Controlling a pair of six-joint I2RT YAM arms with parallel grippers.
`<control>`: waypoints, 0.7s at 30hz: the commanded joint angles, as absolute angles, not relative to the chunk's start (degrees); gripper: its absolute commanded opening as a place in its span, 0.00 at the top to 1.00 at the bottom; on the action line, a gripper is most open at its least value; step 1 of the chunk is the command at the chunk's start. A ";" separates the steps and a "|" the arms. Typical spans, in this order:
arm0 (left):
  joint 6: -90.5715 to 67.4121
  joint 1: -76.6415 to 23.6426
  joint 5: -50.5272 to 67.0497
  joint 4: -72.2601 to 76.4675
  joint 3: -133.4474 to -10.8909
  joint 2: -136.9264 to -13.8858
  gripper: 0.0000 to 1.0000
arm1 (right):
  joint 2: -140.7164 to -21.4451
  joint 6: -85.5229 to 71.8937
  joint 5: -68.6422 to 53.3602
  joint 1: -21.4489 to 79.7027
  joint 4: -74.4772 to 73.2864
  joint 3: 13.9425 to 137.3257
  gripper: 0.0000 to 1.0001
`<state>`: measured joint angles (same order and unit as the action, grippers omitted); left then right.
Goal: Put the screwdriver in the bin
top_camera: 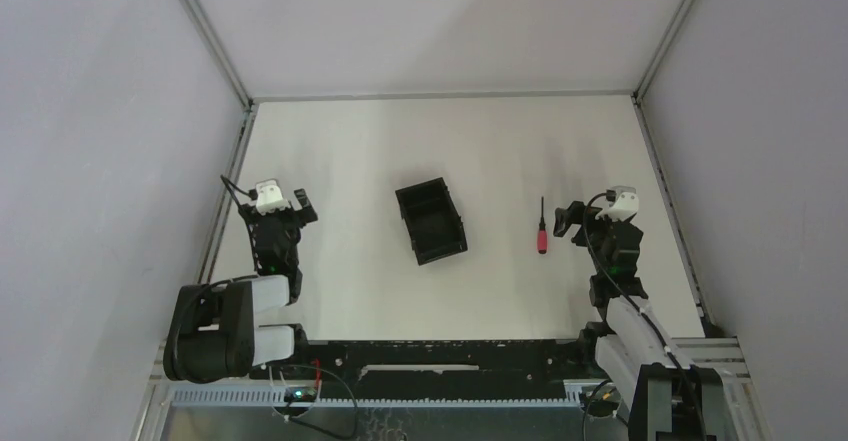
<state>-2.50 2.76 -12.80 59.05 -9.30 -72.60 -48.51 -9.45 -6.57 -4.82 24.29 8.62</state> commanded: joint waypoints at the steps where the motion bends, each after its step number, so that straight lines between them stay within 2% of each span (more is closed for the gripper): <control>1: -1.47 2.95 -11.96 60.56 -10.99 -72.07 0.00 | -47.36 -10.25 -6.67 -5.01 26.50 8.77 0.00; 6: -1.43 2.93 -11.92 60.56 -11.04 -72.07 0.00 | -46.23 -11.22 -6.89 -5.02 24.49 10.36 0.00; 9: -1.49 2.92 -12.03 60.56 -11.03 -72.07 0.00 | -45.00 -12.67 -6.27 -5.01 19.38 14.13 0.00; 13: -1.45 2.91 -11.97 60.56 -11.04 -72.08 0.00 | -44.78 -14.71 -11.21 -5.01 12.92 21.29 0.00; 16: -1.49 2.92 -11.93 60.56 -10.99 -72.07 0.00 | -47.33 -17.44 -13.36 -4.08 2.29 29.89 0.00; 21: -1.49 2.95 -11.95 60.56 -11.05 -72.07 0.00 | -56.90 -17.19 -2.78 5.96 -20.45 45.29 0.02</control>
